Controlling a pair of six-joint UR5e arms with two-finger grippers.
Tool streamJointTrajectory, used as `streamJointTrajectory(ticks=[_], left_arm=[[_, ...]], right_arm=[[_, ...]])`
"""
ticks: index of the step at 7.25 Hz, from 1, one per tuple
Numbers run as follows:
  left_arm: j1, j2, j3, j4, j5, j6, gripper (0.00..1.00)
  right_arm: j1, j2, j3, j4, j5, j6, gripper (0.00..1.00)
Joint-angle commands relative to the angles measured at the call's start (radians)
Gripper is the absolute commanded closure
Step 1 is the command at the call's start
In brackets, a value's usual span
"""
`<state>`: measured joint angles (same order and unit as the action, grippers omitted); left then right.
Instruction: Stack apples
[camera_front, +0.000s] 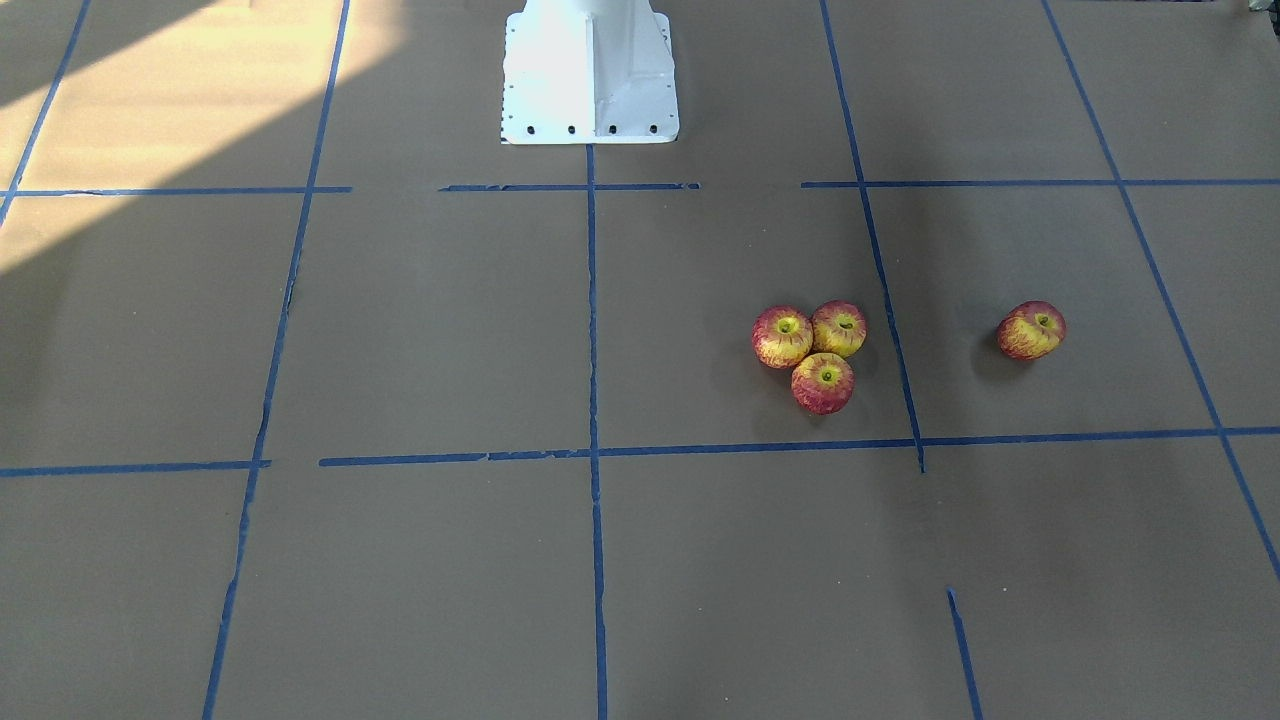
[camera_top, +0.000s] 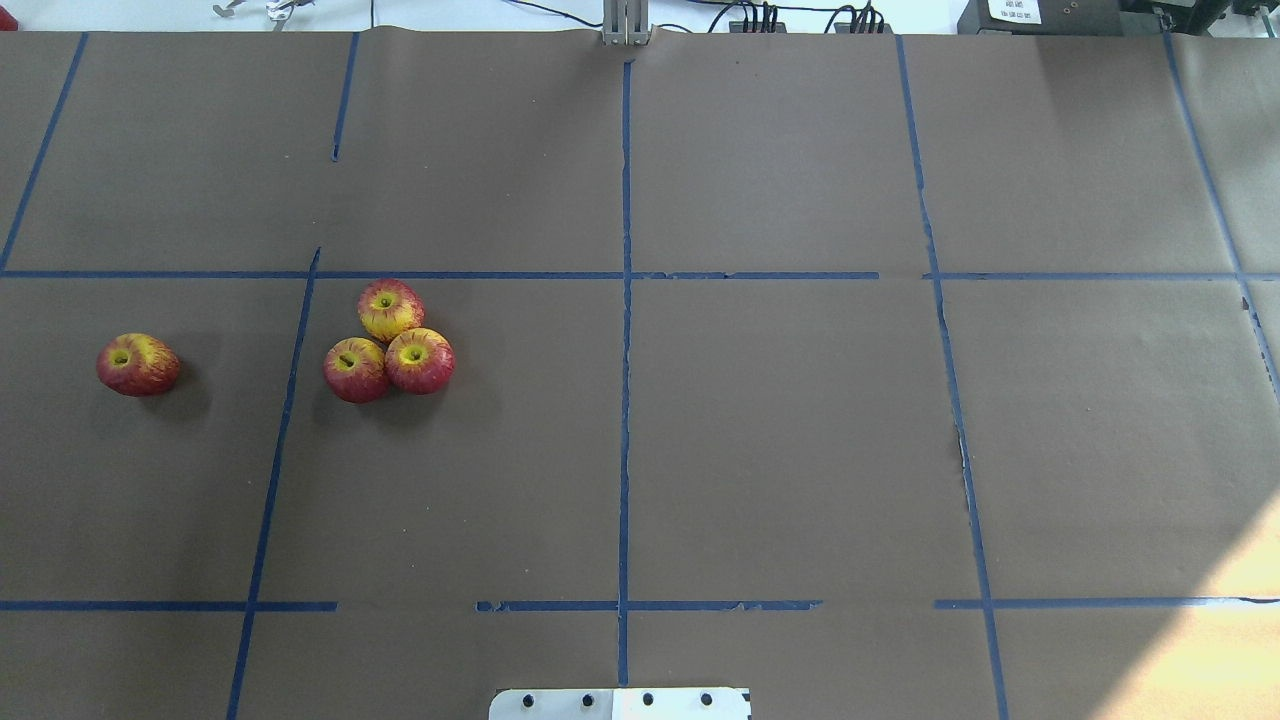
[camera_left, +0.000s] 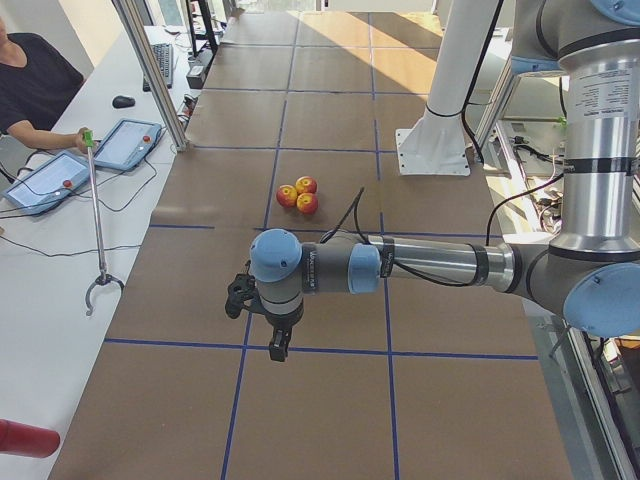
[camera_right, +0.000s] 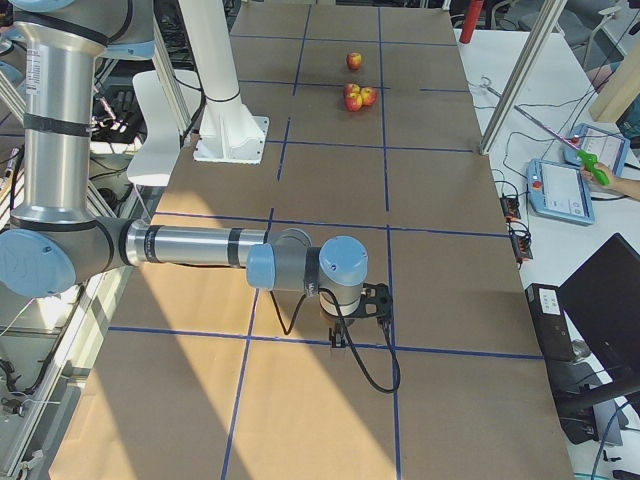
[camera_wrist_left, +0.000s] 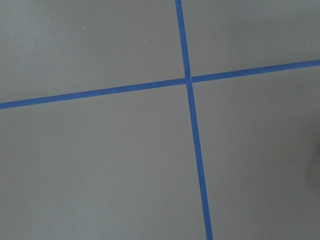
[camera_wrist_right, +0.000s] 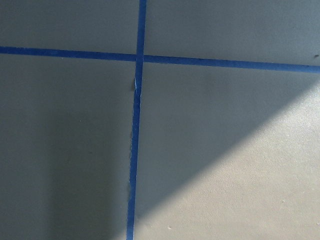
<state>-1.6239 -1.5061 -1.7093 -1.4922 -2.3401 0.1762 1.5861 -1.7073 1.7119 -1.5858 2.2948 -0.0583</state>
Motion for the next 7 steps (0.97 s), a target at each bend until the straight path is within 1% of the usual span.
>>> streamJointTrajectory(ticks=[1,2,3,6,7], left_arm=[[-0.002,0.001,-0.012,0.001,0.001,-0.001,0.0],[-0.002,-0.003,-0.024,0.0,0.002,-0.009,0.0],[0.001,-0.011,0.008,-0.008,-0.001,-0.006,0.0],[0.002,-0.006,-0.007,-0.066,-0.011,-0.01,0.0],[0.027,-0.009,-0.012,-0.107,-0.027,-0.082,0.0]], right_arm=[[0.0,0.0,0.0,0.0,0.0,0.0,0.0],[0.0,0.0,0.0,0.0,0.0,0.0,0.0],[0.0,0.0,0.0,0.0,0.0,0.0,0.0],[0.0,0.0,0.0,0.0,0.0,0.0,0.0],[0.0,0.0,0.0,0.0,0.0,0.0,0.0]])
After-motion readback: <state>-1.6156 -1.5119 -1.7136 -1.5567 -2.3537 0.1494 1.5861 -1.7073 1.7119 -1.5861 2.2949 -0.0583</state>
